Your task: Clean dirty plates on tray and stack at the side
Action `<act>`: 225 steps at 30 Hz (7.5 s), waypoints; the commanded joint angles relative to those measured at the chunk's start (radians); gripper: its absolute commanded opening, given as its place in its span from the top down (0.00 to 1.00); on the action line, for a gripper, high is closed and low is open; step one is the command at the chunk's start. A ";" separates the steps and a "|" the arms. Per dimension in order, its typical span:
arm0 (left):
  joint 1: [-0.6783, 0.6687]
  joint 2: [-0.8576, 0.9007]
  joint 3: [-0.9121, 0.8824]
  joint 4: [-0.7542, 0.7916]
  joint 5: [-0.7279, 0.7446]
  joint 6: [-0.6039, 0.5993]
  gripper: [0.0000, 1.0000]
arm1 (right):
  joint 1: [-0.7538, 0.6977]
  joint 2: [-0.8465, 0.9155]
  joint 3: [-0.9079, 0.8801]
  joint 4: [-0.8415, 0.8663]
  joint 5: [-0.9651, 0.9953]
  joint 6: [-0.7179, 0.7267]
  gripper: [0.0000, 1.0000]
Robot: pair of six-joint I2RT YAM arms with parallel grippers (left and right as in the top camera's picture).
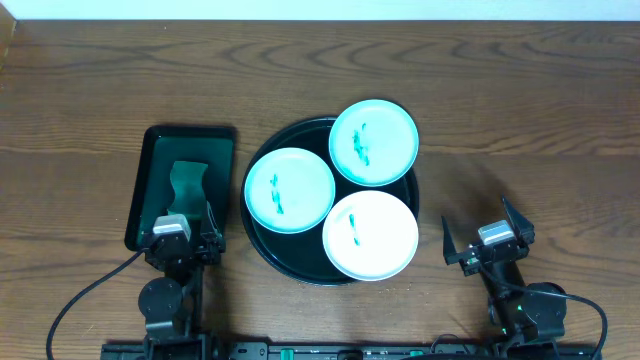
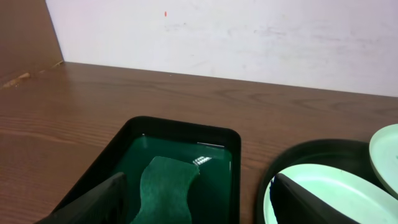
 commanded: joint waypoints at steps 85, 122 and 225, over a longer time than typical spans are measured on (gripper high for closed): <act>0.000 1.338 1.147 -0.881 -0.127 -0.206 0.35 | 0.551 2.224 1.842 -1.052 0.110 0.763 0.69; 0.179 1.797 1.143 -0.710 0.076 0.071 0.58 | 0.570 2.321 1.823 -1.001 0.106 0.739 0.99; -0.408 1.979 1.326 -0.781 0.214 -0.475 0.93 | 0.496 2.321 1.749 -0.976 -0.137 0.691 0.99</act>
